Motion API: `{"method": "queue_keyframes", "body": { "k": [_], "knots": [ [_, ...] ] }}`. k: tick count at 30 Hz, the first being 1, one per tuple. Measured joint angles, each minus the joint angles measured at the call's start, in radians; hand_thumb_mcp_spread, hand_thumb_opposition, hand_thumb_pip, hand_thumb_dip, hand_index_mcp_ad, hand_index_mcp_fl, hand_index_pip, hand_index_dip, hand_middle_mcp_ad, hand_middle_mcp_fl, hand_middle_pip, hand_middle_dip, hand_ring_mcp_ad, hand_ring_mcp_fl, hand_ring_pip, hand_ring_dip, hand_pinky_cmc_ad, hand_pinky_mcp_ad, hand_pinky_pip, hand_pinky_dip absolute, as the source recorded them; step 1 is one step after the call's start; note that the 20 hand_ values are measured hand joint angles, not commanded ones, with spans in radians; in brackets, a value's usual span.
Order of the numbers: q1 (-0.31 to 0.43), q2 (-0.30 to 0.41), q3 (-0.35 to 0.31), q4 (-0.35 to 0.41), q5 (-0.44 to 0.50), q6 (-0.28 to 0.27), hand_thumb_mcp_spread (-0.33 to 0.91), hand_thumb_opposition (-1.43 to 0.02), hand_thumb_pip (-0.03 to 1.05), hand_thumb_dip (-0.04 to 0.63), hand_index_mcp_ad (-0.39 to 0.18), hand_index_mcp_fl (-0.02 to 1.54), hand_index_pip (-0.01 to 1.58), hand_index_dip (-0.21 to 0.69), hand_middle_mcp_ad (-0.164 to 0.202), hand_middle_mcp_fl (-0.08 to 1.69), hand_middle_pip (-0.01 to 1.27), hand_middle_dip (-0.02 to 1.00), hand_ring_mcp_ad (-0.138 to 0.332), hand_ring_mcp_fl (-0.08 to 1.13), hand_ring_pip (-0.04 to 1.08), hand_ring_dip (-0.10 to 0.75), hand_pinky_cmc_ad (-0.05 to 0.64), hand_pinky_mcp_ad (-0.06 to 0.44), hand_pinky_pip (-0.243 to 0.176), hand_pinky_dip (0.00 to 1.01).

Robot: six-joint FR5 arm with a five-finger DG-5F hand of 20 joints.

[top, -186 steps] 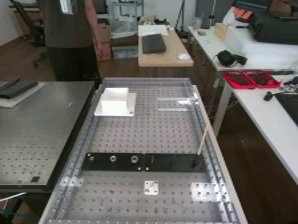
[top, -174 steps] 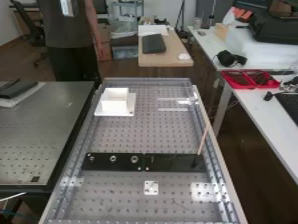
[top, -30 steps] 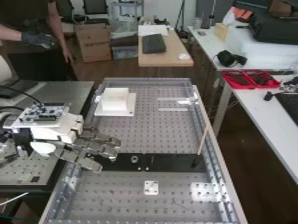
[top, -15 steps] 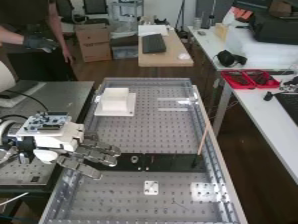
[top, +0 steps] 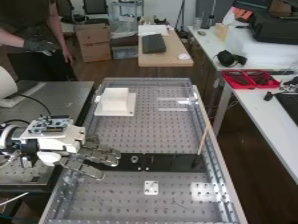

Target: Grab the smaller nut and place it in the white container

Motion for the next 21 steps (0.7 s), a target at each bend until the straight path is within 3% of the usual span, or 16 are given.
{"method": "queue_keyframes", "body": {
  "k": [21],
  "knots": [
    [-0.011,-0.039,0.022,0.019,-0.026,-0.017,0.43,-0.84,0.72,0.194,-0.140,0.02,1.56,0.164,0.063,0.12,0.12,0.23,0.127,0.00,0.09,0.115,0.328,0.278,-0.010,0.15]
  ]
}}
